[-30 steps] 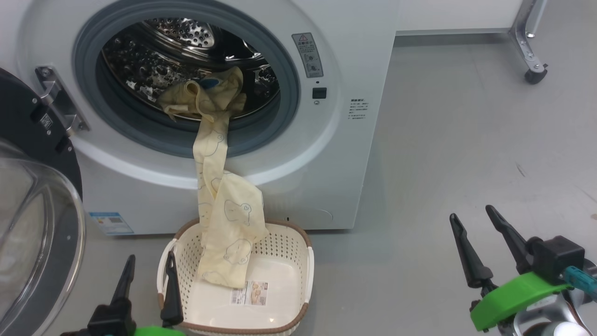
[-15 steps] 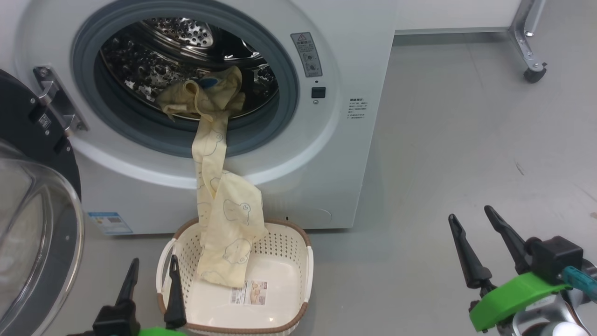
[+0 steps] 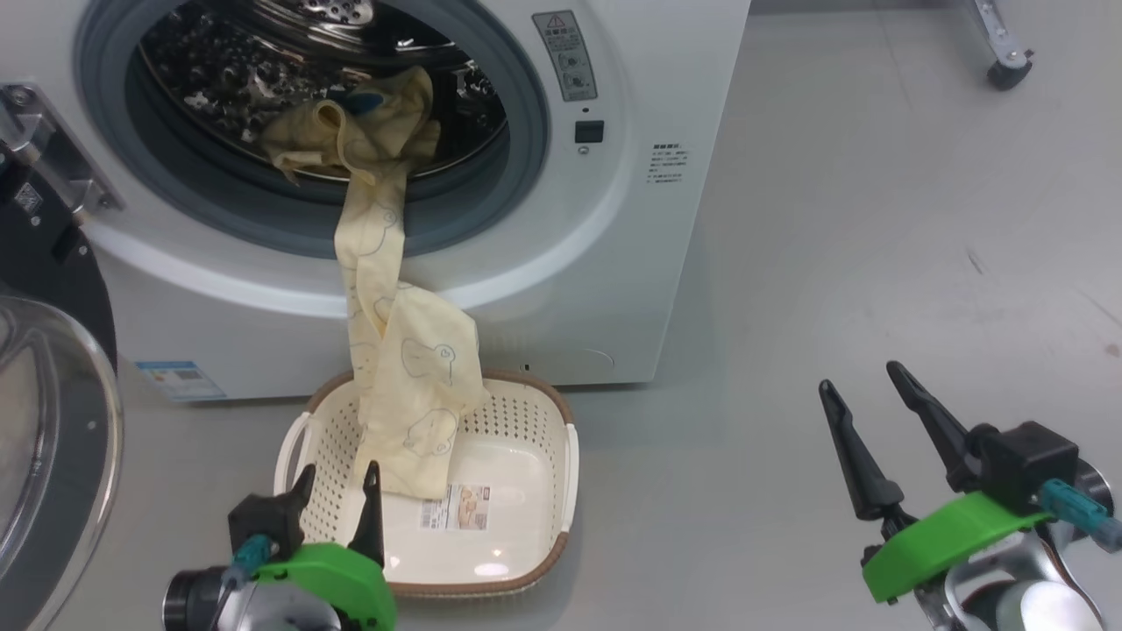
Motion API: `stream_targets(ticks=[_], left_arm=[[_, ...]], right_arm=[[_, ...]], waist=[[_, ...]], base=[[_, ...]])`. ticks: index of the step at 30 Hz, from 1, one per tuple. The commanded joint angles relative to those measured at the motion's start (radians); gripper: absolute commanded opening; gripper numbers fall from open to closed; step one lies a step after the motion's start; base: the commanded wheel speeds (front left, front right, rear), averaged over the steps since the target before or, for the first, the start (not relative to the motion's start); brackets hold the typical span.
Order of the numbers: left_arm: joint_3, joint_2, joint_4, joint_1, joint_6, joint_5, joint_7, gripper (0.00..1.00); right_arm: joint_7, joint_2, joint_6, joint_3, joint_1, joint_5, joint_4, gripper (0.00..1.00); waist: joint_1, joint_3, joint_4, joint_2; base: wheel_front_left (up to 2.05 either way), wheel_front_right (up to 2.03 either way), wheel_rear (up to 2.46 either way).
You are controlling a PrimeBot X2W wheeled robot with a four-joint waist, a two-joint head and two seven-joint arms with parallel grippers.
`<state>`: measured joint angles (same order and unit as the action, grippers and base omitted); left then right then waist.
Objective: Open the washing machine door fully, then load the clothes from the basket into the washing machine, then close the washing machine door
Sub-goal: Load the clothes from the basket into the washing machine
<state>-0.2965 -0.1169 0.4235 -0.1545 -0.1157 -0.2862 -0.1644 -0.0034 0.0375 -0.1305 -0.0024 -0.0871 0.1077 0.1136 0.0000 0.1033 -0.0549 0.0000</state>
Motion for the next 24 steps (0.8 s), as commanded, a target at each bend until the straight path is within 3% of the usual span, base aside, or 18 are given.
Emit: stream_targets(ticks=[1, 12, 20, 24], left_arm=[[0.033, 0.0, 0.014, -0.068, 0.014, -0.02, 0.008, 1.0], [0.037, 0.014, 0.436, -0.346, 0.124, -0.102, 0.109, 1.0], [0.08, -0.033, 0.635, -0.524, 0.164, -0.151, 0.133, 1.0], [0.096, -0.088, 0.702, -0.618, 0.164, -0.157, 0.113, 1.0]], right_arm=[[0.0, 0.013, 0.0, 0.031, 0.063, 0.006, 0.04, 1.0], [-0.028, 0.013, 0.0, 0.108, 0.186, 0.018, 0.024, 1.0], [-0.069, 0.013, 0.0, 0.136, 0.268, 0.045, 0.008, 1.0], [-0.095, 0.013, 0.0, 0.146, 0.307, 0.062, -0.001, 1.0]], waist=[[0.0, 0.034, -0.018, 0.0], [0.0, 0.231, -0.131, 0.0], [0.0, 0.4, -0.208, 0.0], [0.0, 0.491, -0.239, 0.0]], base=[[0.0, 0.0, 0.0], [0.0, 0.0, 0.0], [0.0, 0.0, 0.0], [0.0, 0.0, 0.0]])
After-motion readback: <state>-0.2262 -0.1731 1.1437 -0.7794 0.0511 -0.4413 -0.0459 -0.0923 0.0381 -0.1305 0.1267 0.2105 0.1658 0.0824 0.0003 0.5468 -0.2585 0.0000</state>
